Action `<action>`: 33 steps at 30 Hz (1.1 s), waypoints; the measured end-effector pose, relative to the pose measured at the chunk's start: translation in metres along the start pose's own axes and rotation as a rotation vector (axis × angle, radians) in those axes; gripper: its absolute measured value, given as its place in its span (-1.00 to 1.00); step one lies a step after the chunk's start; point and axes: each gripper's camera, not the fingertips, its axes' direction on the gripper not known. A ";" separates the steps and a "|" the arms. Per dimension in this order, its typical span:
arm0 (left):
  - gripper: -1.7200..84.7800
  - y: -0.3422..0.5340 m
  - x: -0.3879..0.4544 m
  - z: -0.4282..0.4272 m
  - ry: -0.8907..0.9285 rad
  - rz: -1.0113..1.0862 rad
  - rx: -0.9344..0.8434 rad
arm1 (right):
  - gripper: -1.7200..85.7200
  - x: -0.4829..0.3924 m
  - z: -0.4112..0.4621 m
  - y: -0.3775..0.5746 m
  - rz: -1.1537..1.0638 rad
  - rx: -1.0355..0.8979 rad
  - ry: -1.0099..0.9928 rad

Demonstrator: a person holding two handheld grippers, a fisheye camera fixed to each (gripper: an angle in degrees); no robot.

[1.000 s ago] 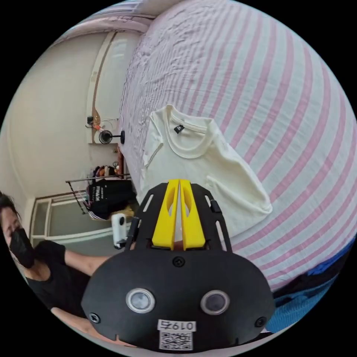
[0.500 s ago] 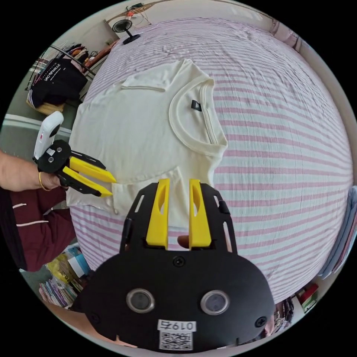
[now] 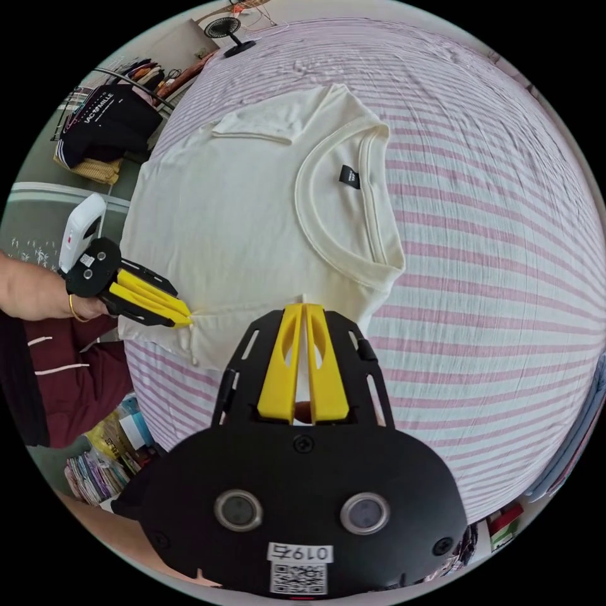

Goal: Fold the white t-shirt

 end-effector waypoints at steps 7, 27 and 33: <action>-0.94 0.005 0.004 -0.010 -0.027 -0.070 0.036 | -0.91 -0.001 -0.003 0.001 0.085 0.024 -0.009; -0.94 -0.012 0.003 -0.033 0.035 -0.107 -0.004 | -0.85 -0.009 -0.025 0.081 0.066 0.029 -0.004; -0.94 -0.017 0.003 -0.039 0.038 -0.112 -0.004 | -0.96 -0.029 -0.019 0.075 -0.047 -0.043 0.211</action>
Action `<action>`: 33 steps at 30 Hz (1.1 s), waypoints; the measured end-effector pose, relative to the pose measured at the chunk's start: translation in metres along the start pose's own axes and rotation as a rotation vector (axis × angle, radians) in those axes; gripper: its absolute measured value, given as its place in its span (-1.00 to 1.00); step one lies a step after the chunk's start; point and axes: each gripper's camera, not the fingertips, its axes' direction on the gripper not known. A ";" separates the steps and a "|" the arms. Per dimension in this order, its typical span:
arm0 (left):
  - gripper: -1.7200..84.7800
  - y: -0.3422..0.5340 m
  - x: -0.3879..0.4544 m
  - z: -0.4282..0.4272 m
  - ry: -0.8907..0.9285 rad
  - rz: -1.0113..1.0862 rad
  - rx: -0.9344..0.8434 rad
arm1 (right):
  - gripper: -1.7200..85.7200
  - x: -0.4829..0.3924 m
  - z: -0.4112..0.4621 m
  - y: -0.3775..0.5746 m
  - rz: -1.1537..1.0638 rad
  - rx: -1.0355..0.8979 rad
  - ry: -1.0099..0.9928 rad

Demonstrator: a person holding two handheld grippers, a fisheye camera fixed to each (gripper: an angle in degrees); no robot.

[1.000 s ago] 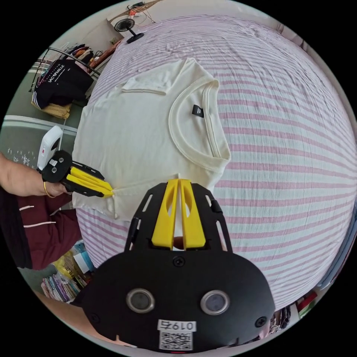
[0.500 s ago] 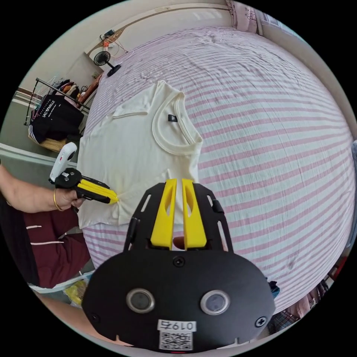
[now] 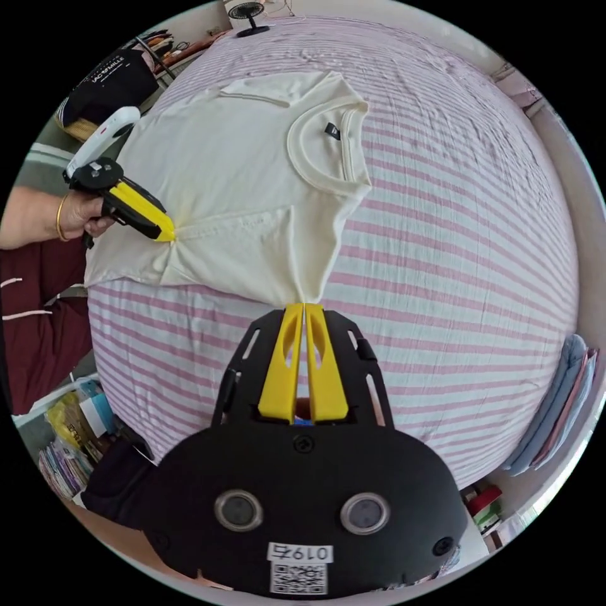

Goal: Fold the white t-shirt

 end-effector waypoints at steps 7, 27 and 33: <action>-0.94 -0.008 0.001 -0.008 0.006 0.002 -0.003 | -0.91 0.017 0.008 0.001 0.049 0.026 -0.177; -0.93 -0.026 0.007 -0.029 0.003 -0.012 0.009 | -0.98 0.009 0.051 0.025 0.050 -0.072 -0.117; -0.93 -0.035 0.011 -0.036 -0.016 -0.007 -0.013 | -0.98 0.002 0.067 0.053 0.193 -0.030 -0.103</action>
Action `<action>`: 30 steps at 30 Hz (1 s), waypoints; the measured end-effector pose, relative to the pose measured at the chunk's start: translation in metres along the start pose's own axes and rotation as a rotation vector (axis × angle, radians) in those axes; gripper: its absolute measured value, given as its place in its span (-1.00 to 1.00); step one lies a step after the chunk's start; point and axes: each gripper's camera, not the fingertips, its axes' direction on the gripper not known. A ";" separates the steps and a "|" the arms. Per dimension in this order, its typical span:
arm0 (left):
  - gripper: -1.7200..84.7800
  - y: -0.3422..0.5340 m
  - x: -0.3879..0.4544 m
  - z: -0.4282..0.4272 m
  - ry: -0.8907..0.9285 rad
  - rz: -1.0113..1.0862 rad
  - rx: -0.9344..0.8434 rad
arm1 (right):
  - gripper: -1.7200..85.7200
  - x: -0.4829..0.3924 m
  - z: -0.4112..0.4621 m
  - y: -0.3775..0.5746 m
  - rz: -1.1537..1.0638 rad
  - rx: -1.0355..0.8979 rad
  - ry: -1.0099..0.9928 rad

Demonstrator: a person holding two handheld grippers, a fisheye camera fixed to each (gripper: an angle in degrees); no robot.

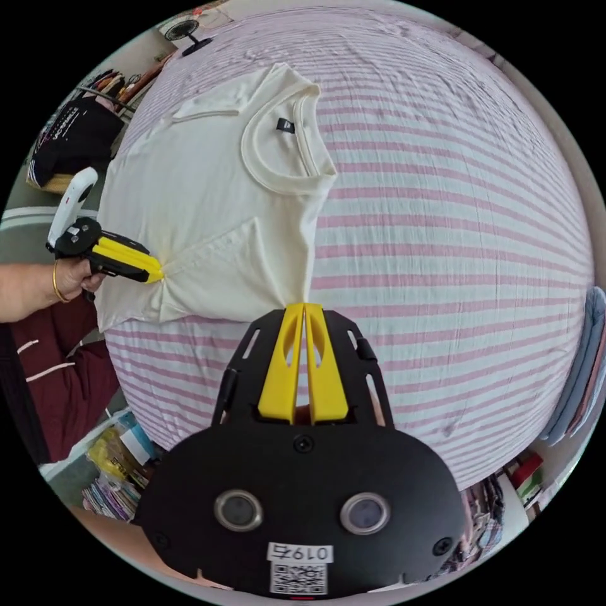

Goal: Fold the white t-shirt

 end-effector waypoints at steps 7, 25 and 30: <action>-0.93 -0.001 0.005 -0.027 0.075 0.065 0.080 | -0.95 -0.033 0.001 0.090 0.390 0.419 -0.285; -0.93 -0.013 -0.002 -0.027 0.164 -0.026 -0.061 | -0.95 -0.181 0.109 0.123 0.570 0.280 -0.052; -0.93 -0.006 -0.005 -0.029 0.195 -0.058 -0.095 | -0.93 -0.193 0.121 0.138 0.598 0.271 -0.040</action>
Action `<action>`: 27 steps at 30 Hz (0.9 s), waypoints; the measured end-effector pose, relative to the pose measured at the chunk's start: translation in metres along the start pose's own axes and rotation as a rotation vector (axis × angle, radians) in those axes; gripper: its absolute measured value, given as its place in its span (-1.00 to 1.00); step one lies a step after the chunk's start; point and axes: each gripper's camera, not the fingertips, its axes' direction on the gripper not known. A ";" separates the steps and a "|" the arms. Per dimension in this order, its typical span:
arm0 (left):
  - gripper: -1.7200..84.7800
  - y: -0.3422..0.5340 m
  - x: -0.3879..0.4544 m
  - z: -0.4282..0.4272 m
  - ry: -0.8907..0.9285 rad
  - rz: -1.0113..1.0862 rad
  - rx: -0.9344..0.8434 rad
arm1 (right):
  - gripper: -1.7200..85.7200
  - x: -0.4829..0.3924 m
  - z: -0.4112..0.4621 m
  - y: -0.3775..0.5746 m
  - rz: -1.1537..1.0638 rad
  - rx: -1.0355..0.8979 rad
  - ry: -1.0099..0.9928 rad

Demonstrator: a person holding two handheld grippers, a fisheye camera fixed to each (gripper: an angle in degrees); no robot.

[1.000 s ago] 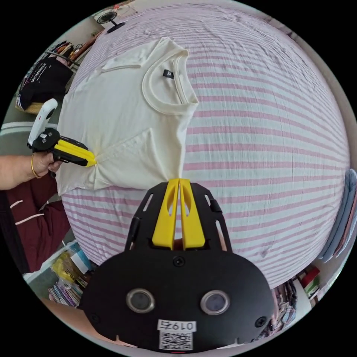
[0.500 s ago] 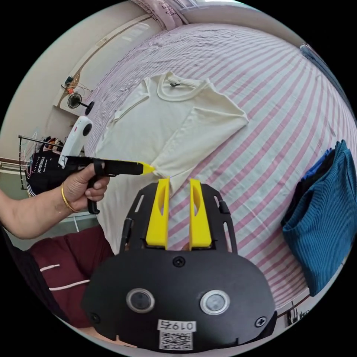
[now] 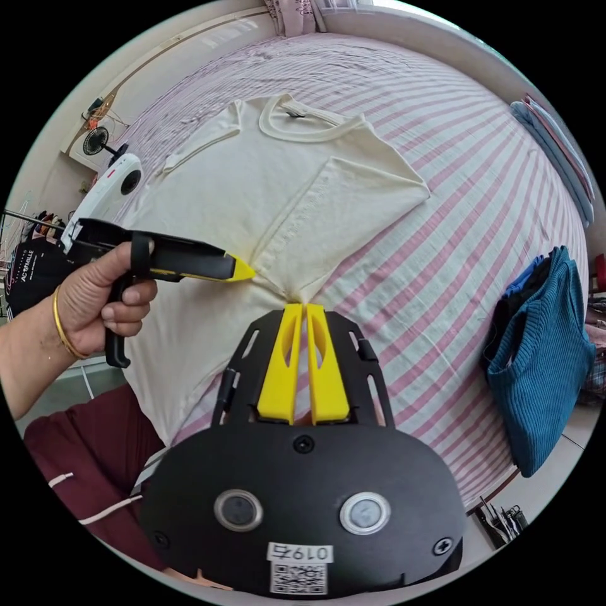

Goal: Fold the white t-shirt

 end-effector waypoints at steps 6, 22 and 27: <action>-0.93 0.014 -0.006 -0.008 0.054 -0.046 -0.018 | -0.84 0.004 0.011 0.021 0.032 -0.031 -0.046; -0.94 0.027 0.067 -0.015 -0.088 0.334 0.087 | -0.82 0.068 -0.019 0.066 0.316 0.244 -0.143; -0.94 0.038 0.072 0.001 -0.153 0.352 0.042 | -0.83 0.089 -0.012 0.051 0.310 0.218 -0.217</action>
